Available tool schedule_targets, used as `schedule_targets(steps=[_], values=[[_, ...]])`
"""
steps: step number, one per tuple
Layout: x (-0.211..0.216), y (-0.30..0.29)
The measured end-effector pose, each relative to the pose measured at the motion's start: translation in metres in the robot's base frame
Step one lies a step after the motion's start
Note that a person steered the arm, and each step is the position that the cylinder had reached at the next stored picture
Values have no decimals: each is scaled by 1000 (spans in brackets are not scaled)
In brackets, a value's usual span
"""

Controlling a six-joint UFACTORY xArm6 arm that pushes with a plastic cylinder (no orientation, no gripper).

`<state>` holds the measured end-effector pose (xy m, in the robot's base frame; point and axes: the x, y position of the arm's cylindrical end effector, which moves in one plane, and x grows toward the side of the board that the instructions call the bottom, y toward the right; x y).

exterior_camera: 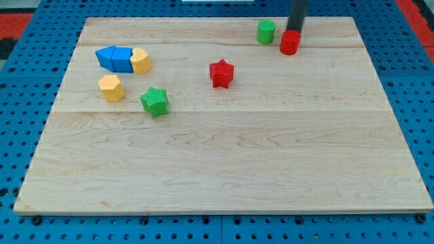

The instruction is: Push the red circle below the green circle

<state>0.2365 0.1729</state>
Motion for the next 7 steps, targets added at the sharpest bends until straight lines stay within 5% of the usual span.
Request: schedule_targets(steps=[7], values=[[30, -16]])
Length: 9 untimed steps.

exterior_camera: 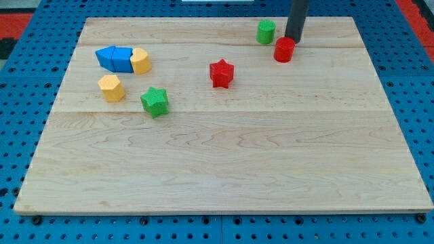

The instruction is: Push the red circle below the green circle

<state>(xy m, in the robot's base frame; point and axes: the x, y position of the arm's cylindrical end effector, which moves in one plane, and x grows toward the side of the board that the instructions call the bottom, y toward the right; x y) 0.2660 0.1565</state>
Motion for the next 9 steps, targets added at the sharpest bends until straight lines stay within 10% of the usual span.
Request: schedule_targets(steps=[9], values=[[42, -34]])
